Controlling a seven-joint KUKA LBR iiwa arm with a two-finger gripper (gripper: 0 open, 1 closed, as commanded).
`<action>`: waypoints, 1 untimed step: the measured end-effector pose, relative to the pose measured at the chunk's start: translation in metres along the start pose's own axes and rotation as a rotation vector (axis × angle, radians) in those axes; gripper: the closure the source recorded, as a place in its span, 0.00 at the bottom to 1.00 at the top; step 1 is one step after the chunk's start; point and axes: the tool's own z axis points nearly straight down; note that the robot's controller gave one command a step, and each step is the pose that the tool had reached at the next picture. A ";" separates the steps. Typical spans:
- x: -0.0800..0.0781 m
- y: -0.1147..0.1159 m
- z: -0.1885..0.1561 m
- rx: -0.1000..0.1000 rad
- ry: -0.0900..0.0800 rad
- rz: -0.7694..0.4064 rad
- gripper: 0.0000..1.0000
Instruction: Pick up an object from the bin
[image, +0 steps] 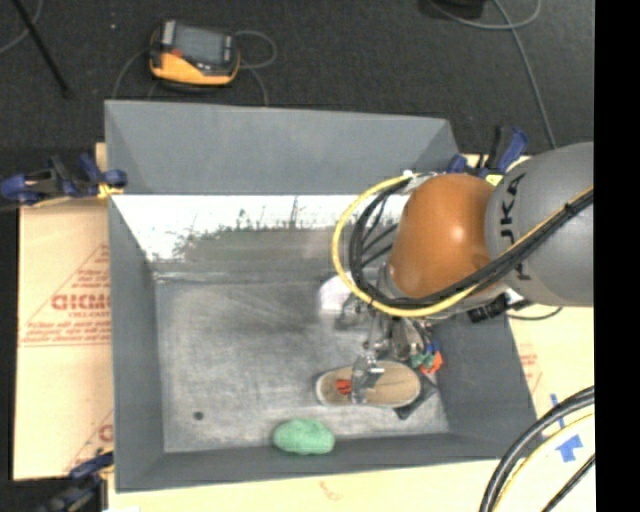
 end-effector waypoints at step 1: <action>-0.017 -0.013 0.076 -0.003 0.013 -0.339 1.00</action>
Offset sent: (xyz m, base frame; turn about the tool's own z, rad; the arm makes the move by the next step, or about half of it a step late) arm 0.0000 0.0000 0.0000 0.0000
